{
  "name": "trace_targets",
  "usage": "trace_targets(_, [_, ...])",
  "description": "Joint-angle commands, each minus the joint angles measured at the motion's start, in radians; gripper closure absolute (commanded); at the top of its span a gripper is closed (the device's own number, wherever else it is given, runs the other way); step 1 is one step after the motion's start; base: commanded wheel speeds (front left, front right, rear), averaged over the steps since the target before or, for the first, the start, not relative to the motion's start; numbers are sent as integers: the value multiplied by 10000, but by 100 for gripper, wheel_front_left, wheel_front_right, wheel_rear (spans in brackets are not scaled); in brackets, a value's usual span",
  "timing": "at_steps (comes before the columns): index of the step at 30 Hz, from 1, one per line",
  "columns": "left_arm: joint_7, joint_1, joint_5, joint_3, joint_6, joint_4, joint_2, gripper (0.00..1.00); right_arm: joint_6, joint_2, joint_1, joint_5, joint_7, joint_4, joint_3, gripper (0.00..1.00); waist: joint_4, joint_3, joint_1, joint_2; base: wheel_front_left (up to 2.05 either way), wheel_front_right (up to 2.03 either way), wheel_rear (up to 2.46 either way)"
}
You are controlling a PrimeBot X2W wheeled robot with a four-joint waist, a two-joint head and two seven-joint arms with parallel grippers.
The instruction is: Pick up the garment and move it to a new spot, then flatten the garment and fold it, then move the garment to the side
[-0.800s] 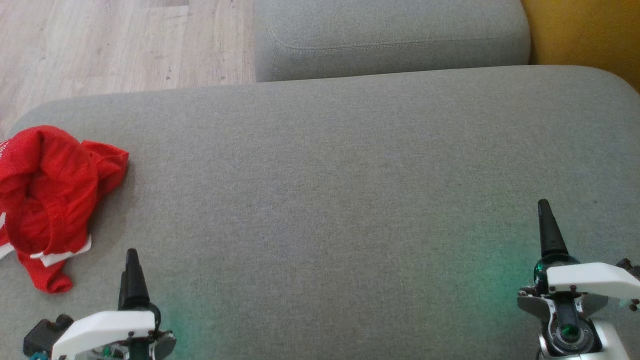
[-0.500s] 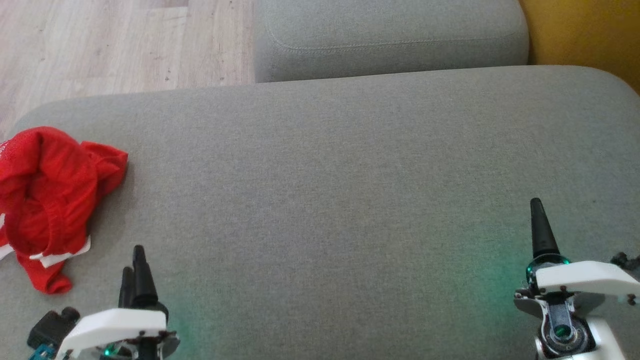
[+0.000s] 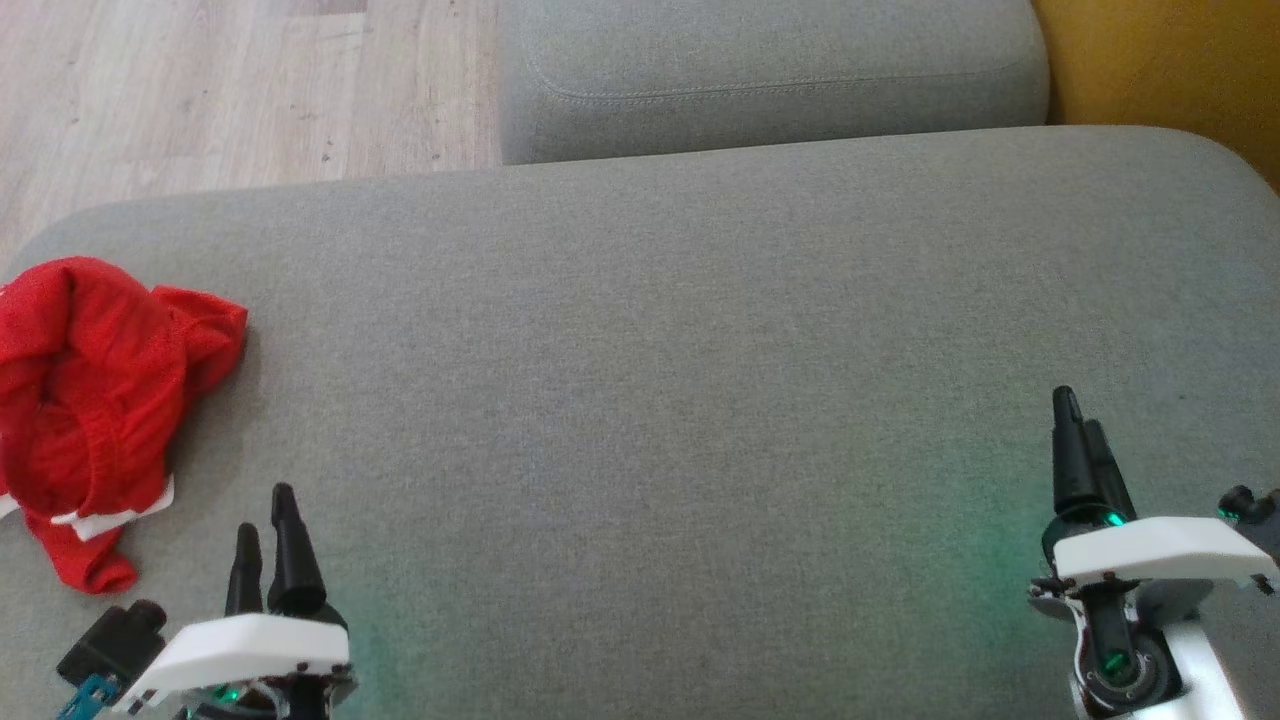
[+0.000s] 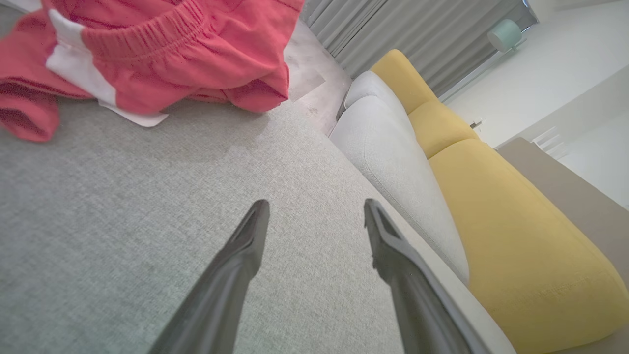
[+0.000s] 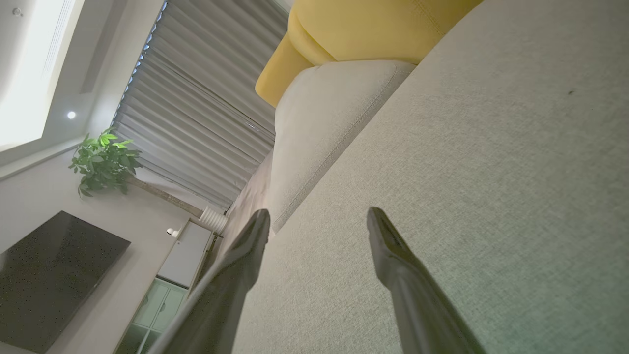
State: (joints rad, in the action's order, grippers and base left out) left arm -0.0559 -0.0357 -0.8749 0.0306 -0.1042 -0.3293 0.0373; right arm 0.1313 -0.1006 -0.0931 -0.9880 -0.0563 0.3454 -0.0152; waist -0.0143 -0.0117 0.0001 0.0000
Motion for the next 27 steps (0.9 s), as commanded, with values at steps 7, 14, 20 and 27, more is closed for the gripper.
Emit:
trace_targets(7, [-331, -255, 1101, 21, 89, 334, 109, 0, -3, -236, -381, 959, -339, -432, -293, 0, 0, -11, -1, 0, 0, 0, 0])
trace_targets(14, [-509, -286, 1857, 13, 174, 314, 110, 0, -3, -301, -479, 1589, -516, -449, -409, 0, -15, -46, -1, 0, 0, 0, 0])
trace_targets(20, [-687, -334, 2599, 18, 273, 296, 111, 0, -3, -312, -581, 2144, -692, -460, -360, 0, -10, -70, -1, 0, 0, 0, 0])
trace_targets(27, [-895, -331, 3467, 37, 351, 294, 114, 0, -4, -429, -640, 2876, -899, -547, -455, 0, -14, -71, -1, 0, 0, 0, 0])
